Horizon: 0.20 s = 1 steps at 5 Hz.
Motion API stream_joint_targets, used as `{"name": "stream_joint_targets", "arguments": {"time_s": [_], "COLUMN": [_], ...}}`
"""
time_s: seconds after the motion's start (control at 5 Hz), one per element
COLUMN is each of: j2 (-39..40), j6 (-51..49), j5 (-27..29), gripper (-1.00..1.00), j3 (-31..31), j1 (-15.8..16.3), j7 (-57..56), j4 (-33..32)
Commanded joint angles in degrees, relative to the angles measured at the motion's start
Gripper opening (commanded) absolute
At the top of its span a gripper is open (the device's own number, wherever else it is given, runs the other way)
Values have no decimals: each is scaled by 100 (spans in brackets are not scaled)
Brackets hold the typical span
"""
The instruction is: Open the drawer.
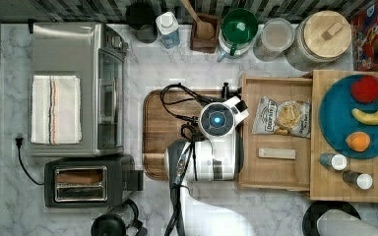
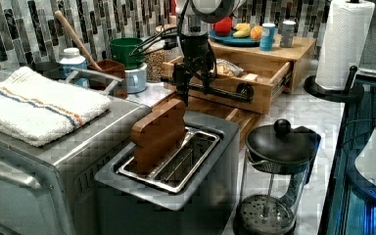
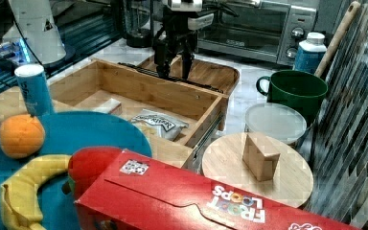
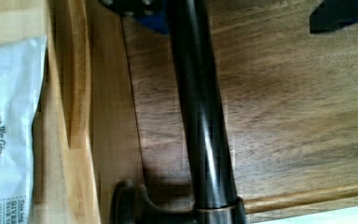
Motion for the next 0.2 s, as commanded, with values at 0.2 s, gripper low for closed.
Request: {"name": "stream_joint_targets", "arguments": {"time_s": [0.2], "j2": [62], "j6": [112], "j5": [179], "gripper": [100], "j3": [638], "j1": [678], "j7": [374], "j4": [294]}}
